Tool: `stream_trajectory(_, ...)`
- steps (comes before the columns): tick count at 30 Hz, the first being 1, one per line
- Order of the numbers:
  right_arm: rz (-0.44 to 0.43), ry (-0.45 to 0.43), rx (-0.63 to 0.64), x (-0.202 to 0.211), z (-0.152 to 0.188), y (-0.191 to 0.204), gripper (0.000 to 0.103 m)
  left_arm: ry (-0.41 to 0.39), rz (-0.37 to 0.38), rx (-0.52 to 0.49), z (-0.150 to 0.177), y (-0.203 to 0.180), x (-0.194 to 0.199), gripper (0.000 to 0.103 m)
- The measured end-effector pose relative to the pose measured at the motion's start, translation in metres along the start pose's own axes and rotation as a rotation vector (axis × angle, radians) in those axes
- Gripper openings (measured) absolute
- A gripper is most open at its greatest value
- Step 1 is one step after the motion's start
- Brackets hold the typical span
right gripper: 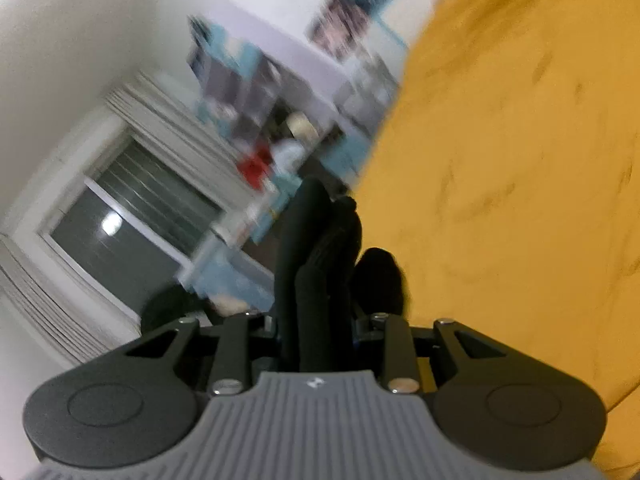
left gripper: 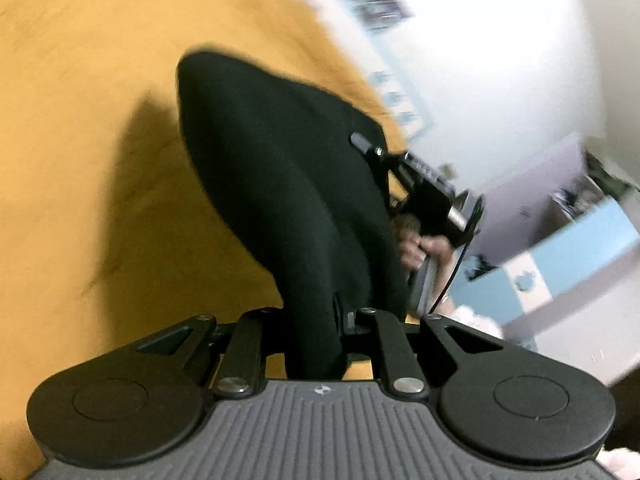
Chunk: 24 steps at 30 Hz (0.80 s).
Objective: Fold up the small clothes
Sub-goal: 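Press the folded strip flat with the left tool and open it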
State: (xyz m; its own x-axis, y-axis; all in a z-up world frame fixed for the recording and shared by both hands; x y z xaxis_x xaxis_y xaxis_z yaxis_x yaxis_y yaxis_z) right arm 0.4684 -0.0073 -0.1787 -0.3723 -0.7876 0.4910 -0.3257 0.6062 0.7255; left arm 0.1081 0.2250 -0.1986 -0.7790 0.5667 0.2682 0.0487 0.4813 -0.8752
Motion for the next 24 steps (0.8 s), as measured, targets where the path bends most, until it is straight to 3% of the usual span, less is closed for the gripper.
stream_trajectory(3,0.150,0.135,0.009,-0.059,0.034,-0.029,0.024,0.048,-0.077,0.152,0.026,0.067,-0.016,0.016)
stream_trajectory(5,0.237,0.157,-0.009,-0.078,0.054,-0.052,0.024,0.077,-0.083,0.216,0.042,0.102,-0.025,0.015)
stream_trajectory(8,0.179,0.154,-0.117,-0.074,0.053,-0.076,0.033,0.070,-0.038,0.204,0.043,0.109,-0.025,0.015)
stream_trajectory(10,0.200,0.130,-0.121,-0.058,0.042,-0.080,0.051,0.082,-0.031,0.197,0.042,0.111,-0.029,0.015)
stream_trajectory(12,0.152,0.129,-0.122,-0.029,0.040,-0.079,0.053,0.092,-0.024,0.187,0.036,0.116,-0.024,0.015)
stream_trajectory(15,0.067,0.195,-0.093,0.023,0.050,-0.073,0.065,0.096,-0.027,0.172,0.030,0.112,-0.022,0.018)
stream_trajectory(19,0.109,0.253,0.027,0.088,0.089,-0.071,0.068,0.093,-0.105,0.094,0.031,0.092,-0.017,0.027)
stream_trajectory(24,0.075,0.320,0.006,0.119,0.138,-0.089,0.071,0.092,-0.179,0.052,0.031,0.083,-0.028,0.039)
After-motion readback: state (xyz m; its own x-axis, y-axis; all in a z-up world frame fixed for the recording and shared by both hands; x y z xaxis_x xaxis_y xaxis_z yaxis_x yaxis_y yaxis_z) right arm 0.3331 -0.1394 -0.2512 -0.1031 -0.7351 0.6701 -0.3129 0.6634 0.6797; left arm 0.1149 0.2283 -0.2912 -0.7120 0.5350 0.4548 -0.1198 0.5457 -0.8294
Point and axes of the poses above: each gripper's, at about its wrist camera, not at the fingertips, and x roughly against the way its jaws point, y to its left, z to its underside, the point moved 3 cm from there along -x, roughly the way its jaws point, and after that the axes turned 12 degrees about z, right-handed, at the moved point
